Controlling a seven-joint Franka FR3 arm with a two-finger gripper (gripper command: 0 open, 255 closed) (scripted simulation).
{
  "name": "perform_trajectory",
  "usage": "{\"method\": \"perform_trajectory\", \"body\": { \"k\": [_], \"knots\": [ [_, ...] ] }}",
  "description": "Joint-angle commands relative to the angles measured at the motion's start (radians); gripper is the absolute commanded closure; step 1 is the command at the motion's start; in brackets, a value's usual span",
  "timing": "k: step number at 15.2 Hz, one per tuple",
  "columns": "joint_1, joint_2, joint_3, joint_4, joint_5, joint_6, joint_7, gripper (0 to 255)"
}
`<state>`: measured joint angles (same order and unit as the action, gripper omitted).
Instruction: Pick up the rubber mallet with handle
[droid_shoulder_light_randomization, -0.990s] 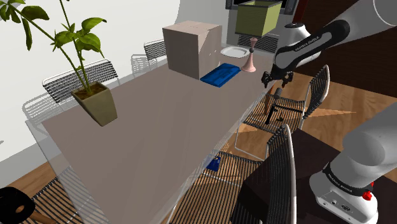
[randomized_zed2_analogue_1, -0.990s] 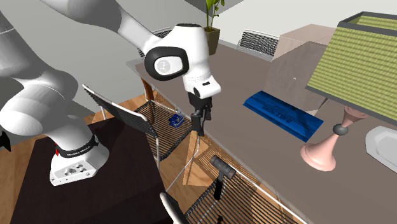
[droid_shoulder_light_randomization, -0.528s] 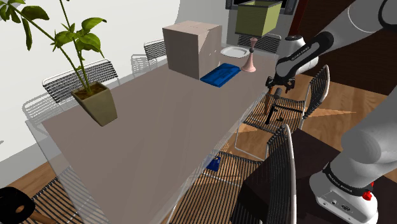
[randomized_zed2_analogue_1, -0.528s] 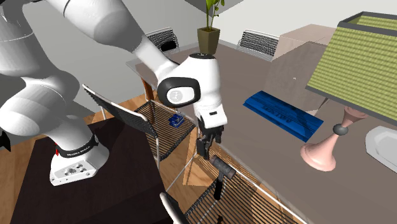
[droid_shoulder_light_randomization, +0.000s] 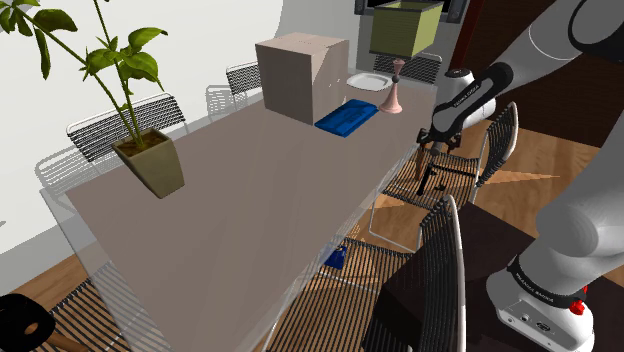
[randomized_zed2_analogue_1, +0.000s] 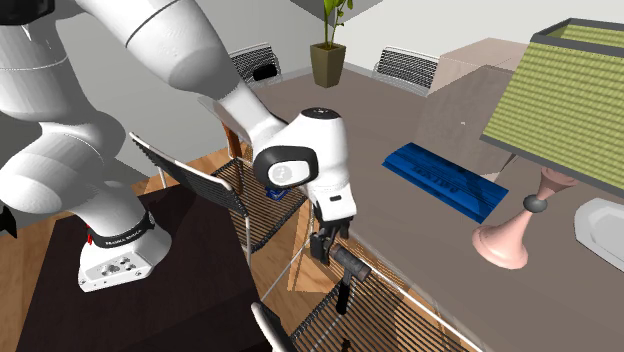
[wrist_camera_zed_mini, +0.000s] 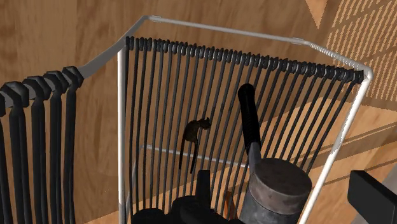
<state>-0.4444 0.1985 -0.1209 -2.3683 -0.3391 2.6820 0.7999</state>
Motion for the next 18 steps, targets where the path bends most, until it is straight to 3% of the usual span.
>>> {"method": "perform_trajectory", "body": {
  "k": [1, 2, 11, 18],
  "knots": [
    [0.001, 0.014, -0.002, 0.0, -0.005, 0.014, 0.006, 0],
    [0.0, 0.012, -0.002, -0.003, -0.006, 0.016, 0.006, 255],
    [0.001, 0.014, -0.002, 0.001, -0.005, 0.014, 0.006, 255],
    [-0.002, -0.069, 0.009, 0.007, 0.025, -0.074, -0.029, 255]
  ]
}}
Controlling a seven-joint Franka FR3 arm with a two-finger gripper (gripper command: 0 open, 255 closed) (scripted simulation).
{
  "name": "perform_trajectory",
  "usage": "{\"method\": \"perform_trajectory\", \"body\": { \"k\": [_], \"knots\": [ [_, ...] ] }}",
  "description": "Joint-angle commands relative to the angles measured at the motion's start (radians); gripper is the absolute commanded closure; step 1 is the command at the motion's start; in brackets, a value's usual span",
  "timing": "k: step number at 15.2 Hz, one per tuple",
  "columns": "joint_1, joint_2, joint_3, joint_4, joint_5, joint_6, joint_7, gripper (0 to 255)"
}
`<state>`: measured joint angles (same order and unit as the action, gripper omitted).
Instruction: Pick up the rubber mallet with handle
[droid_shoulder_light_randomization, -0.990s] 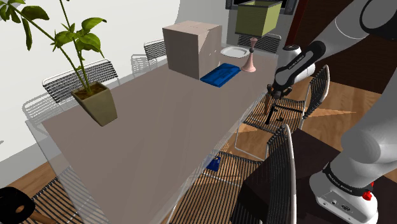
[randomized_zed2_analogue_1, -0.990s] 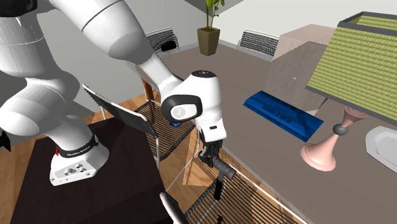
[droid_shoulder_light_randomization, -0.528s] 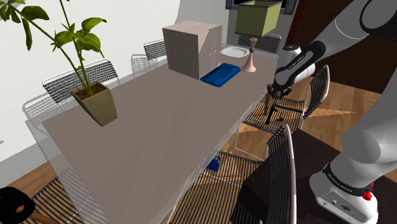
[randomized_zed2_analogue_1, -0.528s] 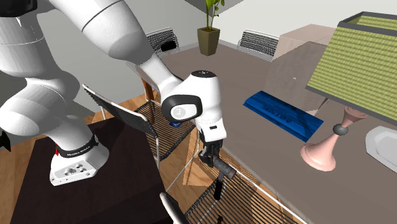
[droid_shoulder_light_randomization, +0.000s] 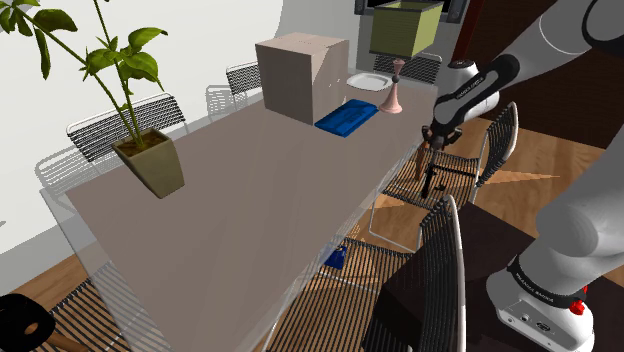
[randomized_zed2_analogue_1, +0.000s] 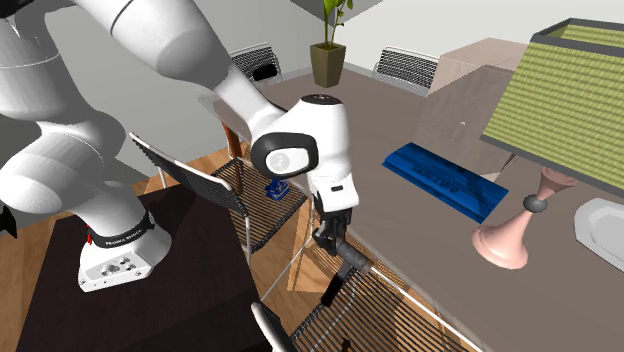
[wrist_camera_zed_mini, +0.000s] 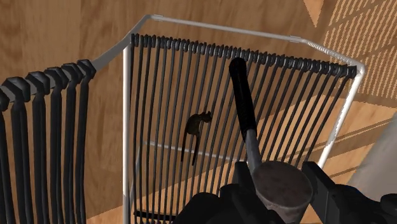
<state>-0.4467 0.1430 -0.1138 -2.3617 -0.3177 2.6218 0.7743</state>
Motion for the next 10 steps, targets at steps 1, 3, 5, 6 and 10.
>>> {"method": "perform_trajectory", "body": {
  "k": [1, 3, 5, 6, 10],
  "knots": [
    [0.001, -0.025, 0.003, 0.002, 0.007, -0.026, -0.008, 255],
    [0.001, -0.046, 0.004, 0.006, 0.015, -0.052, -0.017, 255],
    [0.001, -0.067, 0.006, 0.011, 0.022, -0.078, -0.026, 255],
    [0.002, -0.078, 0.007, 0.014, 0.025, -0.091, -0.03, 255],
    [0.002, -0.099, 0.008, 0.021, 0.032, -0.119, -0.039, 255]
  ]
}}
